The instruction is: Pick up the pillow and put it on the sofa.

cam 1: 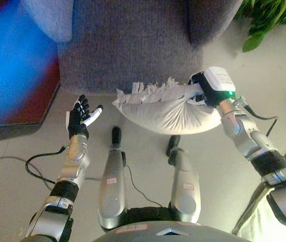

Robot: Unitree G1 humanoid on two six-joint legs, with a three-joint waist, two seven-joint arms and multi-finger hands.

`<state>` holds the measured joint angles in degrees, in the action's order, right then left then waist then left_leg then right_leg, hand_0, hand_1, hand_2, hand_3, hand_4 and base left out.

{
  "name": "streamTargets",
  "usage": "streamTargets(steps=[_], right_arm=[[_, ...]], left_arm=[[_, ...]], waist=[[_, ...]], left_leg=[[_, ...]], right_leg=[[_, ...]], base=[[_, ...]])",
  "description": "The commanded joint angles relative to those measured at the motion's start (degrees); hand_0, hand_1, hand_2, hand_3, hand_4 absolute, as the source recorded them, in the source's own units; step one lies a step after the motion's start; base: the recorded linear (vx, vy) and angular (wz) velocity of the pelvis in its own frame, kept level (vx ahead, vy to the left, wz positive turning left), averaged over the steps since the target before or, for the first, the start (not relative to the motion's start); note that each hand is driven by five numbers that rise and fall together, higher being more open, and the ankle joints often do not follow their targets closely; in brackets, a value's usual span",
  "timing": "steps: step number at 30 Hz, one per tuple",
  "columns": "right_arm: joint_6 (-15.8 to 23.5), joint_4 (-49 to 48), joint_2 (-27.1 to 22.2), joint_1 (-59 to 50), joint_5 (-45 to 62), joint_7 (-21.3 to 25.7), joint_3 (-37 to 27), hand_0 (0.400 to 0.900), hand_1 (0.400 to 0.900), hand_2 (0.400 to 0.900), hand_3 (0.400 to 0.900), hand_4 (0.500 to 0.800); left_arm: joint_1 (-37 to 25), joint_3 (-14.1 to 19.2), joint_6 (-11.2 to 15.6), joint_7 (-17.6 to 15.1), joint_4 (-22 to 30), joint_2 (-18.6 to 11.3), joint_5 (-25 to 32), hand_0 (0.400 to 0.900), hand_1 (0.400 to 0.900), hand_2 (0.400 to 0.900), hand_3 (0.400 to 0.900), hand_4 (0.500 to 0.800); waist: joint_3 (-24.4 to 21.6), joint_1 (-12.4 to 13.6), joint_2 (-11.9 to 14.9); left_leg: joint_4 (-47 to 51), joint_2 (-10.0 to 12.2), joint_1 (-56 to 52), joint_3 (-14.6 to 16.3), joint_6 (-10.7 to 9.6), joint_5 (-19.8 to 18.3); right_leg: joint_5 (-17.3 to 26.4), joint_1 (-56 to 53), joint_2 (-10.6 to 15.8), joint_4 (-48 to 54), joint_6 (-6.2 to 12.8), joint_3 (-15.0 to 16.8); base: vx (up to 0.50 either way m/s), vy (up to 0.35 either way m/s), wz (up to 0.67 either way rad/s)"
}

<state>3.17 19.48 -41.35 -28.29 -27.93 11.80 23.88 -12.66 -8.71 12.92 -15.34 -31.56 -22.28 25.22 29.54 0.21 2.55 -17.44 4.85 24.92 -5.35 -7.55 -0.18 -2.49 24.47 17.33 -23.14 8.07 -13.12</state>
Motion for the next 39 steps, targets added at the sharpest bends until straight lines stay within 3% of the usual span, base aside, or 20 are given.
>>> streamTargets(steps=[1, 15, 24, 31, 35, 39], right_arm=[[7.03, -14.66, -0.92, -4.53, 2.06, 4.18, -10.86, 0.400, 0.400, 0.400, 0.400, 0.500], [10.15, -26.40, 0.77, 5.38, 6.99, -0.07, -20.74, 0.400, 0.400, 0.400, 0.400, 0.500], [10.31, -23.92, 0.11, 3.69, 14.06, -3.02, -20.38, 0.400, 0.400, 0.400, 0.400, 0.500], [7.85, -6.18, -4.51, -10.98, 19.71, -5.05, -9.66, 0.400, 0.400, 0.400, 0.400, 0.500], [6.05, 15.68, -6.67, -31.17, 22.61, -4.07, 2.41, 0.400, 0.400, 0.400, 0.400, 0.500], [5.04, 33.35, -5.43, -44.39, 24.39, -3.49, 9.59, 0.400, 0.400, 0.400, 0.400, 0.500]], left_arm=[[3.83, 2.28, 2.01, 2.83, 2.18, -0.42, -4.36, 0.900, 0.900, 0.900, 0.900, 0.800], [13.47, 5.64, -0.28, 8.81, 2.26, 1.76, -8.84, 0.900, 0.900, 0.900, 0.900, 0.800], [15.69, 6.23, -0.63, 11.02, 4.53, 1.55, -7.63, 0.900, 0.900, 0.900, 0.900, 0.800], [17.24, 5.41, -0.62, 13.03, 6.92, -0.04, -4.21, 0.900, 0.900, 0.900, 0.900, 0.800], [17.61, 3.53, -0.05, 14.37, 8.10, -2.03, -0.73, 0.900, 0.900, 0.900, 0.900, 0.800], [16.85, 1.41, 0.33, 15.65, 9.23, -4.05, 1.28, 0.900, 0.900, 0.900, 0.900, 0.800]], waist=[[-9.37, 0.28, 0.82], [-22.05, 0.94, 1.29], [-24.30, 2.29, 2.21], [-23.68, 5.27, 4.07], [-22.82, 8.41, 5.73], [-22.22, 11.60, 6.67]], left_leg=[[3.24, 1.11, -7.71, 0.11, 1.19, -2.90], [17.68, 2.20, -24.09, 4.28, 1.04, -0.48], [19.93, 2.31, -25.10, 4.43, 0.58, 0.67], [19.07, 2.32, -24.14, 3.26, 0.46, 0.64], [18.73, 2.39, -22.59, 1.49, 0.28, 1.07], [19.14, 2.46, -20.80, -0.71, -0.23, 2.00]], right_leg=[[6.62, -8.38, 0.47, 9.48, 2.71, -0.90], [10.95, -23.05, 0.39, 22.54, 5.09, -2.95], [12.09, -25.03, 0.45, 25.02, 5.14, -4.71], [12.15, -25.85, 0.38, 25.35, 4.91, -6.08], [12.19, -26.17, 0.11, 25.65, 4.85, -7.25], [12.05, -26.45, -0.18, 26.35, 4.93, -9.20]], base=[[0.19, 0.037, -0.11], [0.10, 0.041, -0.06], [0.05, 0.021, 0.09], [0.07, -0.021, 0.19], [0.06, -0.032, 0.24], [0.03, -0.040, 0.35]])
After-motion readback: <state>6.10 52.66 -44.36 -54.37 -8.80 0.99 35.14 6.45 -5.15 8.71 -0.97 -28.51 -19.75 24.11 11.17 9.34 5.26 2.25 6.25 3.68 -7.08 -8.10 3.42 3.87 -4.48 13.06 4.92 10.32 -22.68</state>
